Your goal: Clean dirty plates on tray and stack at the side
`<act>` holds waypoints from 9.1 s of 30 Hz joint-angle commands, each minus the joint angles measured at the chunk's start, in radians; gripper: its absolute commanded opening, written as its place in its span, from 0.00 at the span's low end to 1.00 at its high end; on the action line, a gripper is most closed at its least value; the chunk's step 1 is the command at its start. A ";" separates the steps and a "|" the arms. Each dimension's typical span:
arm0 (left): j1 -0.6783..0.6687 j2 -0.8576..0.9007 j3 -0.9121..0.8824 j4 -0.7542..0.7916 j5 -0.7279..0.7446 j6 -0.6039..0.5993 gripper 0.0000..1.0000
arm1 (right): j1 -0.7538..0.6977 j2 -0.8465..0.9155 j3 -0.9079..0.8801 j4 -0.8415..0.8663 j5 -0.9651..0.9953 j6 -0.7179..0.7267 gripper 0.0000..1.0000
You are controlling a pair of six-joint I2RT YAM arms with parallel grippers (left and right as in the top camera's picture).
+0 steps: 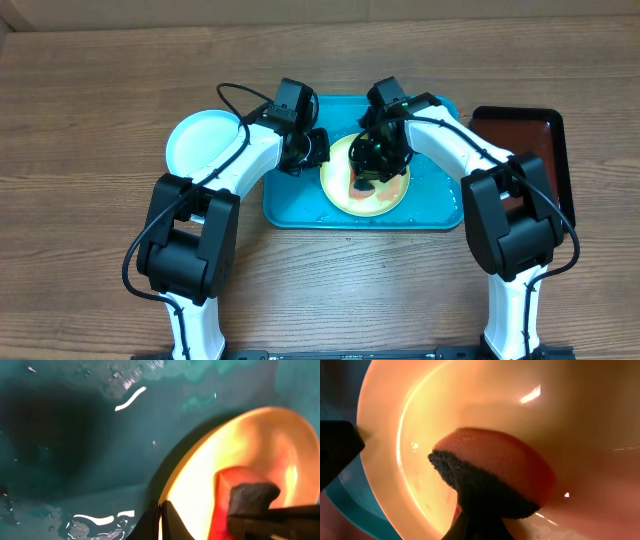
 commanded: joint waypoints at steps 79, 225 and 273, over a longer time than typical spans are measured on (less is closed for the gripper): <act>0.014 0.062 -0.046 0.060 0.026 -0.036 0.04 | -0.007 0.017 -0.074 0.280 0.031 0.225 0.04; -0.394 -0.295 0.330 -0.065 -1.318 0.532 0.04 | -0.413 -0.481 0.148 -0.313 0.257 0.068 0.04; 0.653 -0.291 -0.333 0.185 -0.344 -0.013 0.04 | -0.413 -0.481 0.148 -0.316 0.257 0.067 0.04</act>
